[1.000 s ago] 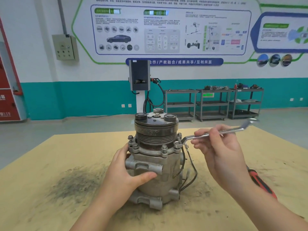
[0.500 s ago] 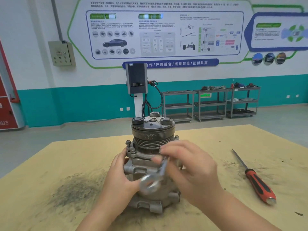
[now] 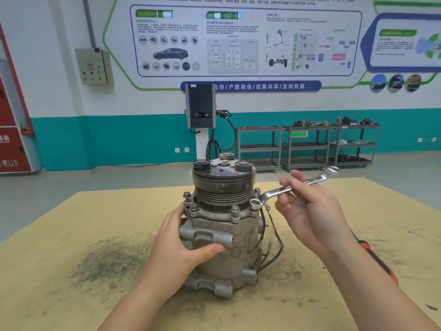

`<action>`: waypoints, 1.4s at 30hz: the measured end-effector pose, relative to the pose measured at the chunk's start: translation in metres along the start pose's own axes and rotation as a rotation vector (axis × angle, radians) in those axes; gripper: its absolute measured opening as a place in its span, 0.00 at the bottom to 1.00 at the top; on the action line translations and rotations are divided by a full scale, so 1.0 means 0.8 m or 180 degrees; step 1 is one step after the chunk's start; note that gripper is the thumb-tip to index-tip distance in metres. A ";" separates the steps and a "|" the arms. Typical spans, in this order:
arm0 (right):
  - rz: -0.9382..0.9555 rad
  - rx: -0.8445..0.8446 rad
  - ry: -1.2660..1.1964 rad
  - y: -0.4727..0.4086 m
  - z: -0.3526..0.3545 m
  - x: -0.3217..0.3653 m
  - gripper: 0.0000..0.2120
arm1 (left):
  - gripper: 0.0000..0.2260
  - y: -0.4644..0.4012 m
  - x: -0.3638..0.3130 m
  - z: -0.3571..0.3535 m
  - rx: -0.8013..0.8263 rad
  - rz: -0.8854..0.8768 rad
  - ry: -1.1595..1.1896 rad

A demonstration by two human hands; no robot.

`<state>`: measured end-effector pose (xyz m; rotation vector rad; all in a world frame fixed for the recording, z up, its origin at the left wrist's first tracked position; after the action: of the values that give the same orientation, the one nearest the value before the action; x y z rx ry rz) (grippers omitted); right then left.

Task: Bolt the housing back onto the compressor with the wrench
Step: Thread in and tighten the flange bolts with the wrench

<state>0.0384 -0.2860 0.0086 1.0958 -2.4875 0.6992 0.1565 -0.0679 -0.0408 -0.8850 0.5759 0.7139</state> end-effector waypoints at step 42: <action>0.0801 0.0337 0.0418 0.031 -0.011 0.017 0.04 | 0.35 0.003 -0.006 -0.001 -0.0081 -0.0022 0.0005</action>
<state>0.0118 -0.2748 0.0153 0.7490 -2.5228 0.9515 0.1515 -0.0686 -0.0393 -0.9107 0.5658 0.7155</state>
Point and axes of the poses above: each hand's wrist, its own y-axis away from the middle knuckle, its own z-axis out of the back of the hand, x = y × z, the point moved 9 cm from there along -y, towards the middle knuckle, and after that the axes turned 14 degrees about -y, right-handed, at the moved point
